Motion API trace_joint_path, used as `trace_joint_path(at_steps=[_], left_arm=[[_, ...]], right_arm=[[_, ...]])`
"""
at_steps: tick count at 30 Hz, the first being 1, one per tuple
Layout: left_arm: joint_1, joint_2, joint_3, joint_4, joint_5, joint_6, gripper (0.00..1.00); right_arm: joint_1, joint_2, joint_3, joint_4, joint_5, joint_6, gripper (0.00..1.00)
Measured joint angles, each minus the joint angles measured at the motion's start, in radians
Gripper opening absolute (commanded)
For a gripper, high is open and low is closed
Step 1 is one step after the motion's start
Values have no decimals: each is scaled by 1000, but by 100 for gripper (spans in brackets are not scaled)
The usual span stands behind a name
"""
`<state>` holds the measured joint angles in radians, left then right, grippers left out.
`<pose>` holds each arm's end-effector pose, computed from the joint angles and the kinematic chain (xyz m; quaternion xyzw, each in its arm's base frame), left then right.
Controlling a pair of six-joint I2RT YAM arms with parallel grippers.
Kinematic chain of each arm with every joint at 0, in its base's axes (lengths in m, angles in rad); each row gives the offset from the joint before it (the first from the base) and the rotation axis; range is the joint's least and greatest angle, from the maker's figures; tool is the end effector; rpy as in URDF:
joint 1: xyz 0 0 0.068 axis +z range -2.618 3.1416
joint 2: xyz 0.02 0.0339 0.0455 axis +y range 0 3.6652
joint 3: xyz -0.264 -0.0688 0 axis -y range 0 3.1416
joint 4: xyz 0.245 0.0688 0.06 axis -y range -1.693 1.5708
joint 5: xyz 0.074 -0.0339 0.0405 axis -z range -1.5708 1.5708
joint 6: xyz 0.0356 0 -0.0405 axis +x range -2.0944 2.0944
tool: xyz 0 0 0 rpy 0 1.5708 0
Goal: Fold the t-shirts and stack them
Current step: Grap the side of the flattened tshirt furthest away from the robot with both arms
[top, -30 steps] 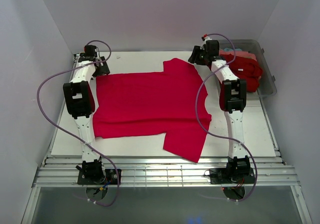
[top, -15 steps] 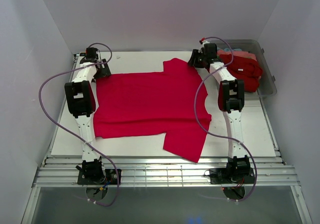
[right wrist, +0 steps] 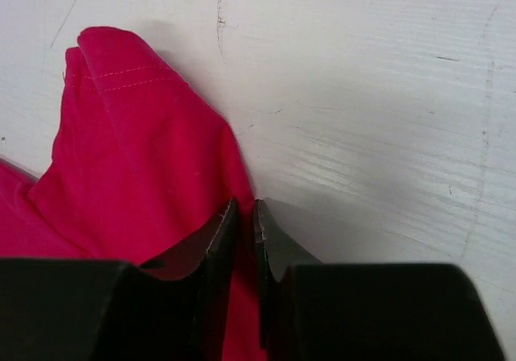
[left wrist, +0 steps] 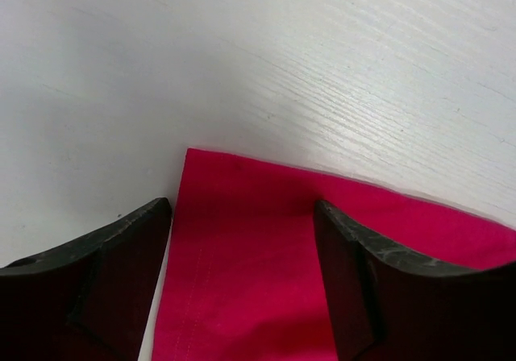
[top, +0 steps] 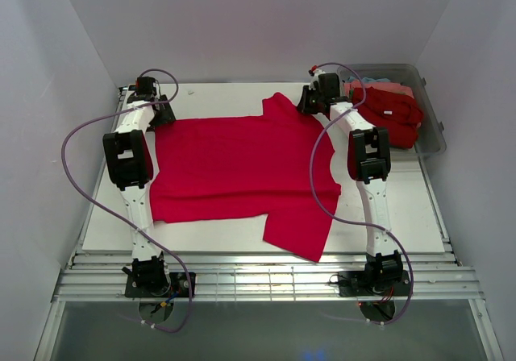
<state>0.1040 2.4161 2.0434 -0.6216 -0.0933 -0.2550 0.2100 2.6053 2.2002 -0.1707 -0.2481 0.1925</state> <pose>0.5240 0.0580 0.1636 -0.1840 0.9399 0.0232 0.2865 0.5721 0.1309 0.1479 -0.0667 0.8715 0.2012 0.4423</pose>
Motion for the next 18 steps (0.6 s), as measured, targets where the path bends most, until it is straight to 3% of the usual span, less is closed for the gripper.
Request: trace_joint_path(at_steps=[3,5,18], left_arm=[[2,0,0,0,0,0,68],[3,0,0,-2,0,-1,66],[4,22,34,-15,-31,0,67]], right_arm=[[1,-5,-6,-4,2,-6,19],[1,-8,-10,-7,3,-11,19],[1,-14,-18,-9,3,-18,17]])
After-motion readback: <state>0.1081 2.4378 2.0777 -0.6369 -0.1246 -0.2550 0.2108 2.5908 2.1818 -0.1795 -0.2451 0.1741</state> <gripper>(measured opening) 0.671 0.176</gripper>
